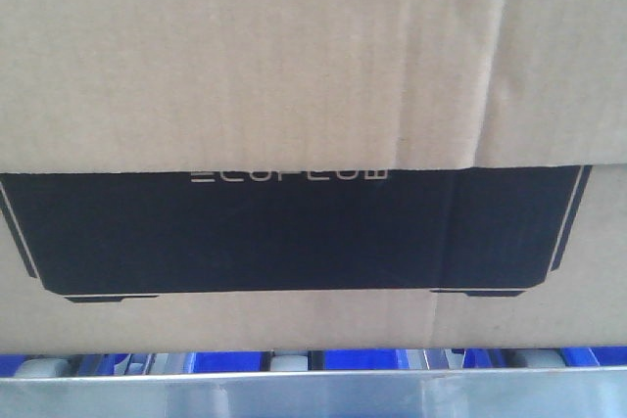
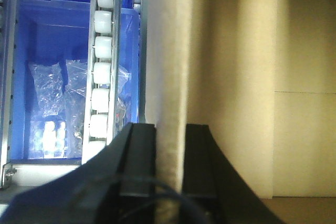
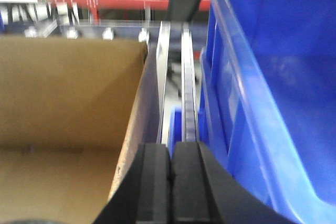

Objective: Grab box from left shelf to table start

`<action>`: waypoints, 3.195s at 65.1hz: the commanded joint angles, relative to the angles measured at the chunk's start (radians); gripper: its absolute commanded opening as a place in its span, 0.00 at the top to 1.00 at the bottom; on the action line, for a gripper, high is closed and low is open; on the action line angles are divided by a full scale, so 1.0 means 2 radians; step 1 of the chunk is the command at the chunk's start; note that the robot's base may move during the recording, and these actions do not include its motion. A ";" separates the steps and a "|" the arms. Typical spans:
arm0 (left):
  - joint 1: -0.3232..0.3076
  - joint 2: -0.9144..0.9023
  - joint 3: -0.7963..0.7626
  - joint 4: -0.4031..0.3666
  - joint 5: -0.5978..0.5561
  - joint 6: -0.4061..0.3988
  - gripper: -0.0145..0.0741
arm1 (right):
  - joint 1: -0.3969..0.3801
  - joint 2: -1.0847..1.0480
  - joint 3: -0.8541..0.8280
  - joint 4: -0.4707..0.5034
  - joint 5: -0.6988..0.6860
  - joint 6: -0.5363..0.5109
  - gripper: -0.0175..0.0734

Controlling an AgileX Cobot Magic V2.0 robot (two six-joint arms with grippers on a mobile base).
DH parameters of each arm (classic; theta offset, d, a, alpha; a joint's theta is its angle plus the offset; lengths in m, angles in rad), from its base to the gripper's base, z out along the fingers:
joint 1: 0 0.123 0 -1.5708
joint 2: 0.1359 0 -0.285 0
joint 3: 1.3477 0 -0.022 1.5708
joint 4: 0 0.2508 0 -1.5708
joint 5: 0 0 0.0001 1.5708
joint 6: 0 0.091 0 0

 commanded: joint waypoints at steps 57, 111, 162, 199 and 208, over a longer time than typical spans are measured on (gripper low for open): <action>-0.003 -0.008 -0.017 -0.002 -0.024 -0.004 0.95 | 0.063 0.177 -0.115 -0.060 0.015 0.086 0.47; -0.003 -0.008 -0.017 -0.002 -0.024 -0.004 0.95 | 0.089 0.320 -0.242 -0.020 0.198 0.086 0.33; -0.003 -0.008 -0.017 -0.002 -0.024 -0.004 0.95 | 0.089 0.382 -0.254 -0.039 0.246 0.123 0.33; -0.003 -0.008 -0.017 -0.002 -0.024 -0.004 0.95 | 0.089 0.382 -0.254 -0.045 0.264 0.122 0.33; -0.003 -0.008 -0.017 -0.002 -0.024 -0.004 0.95 | 0.089 0.382 -0.254 -0.045 0.264 0.122 0.33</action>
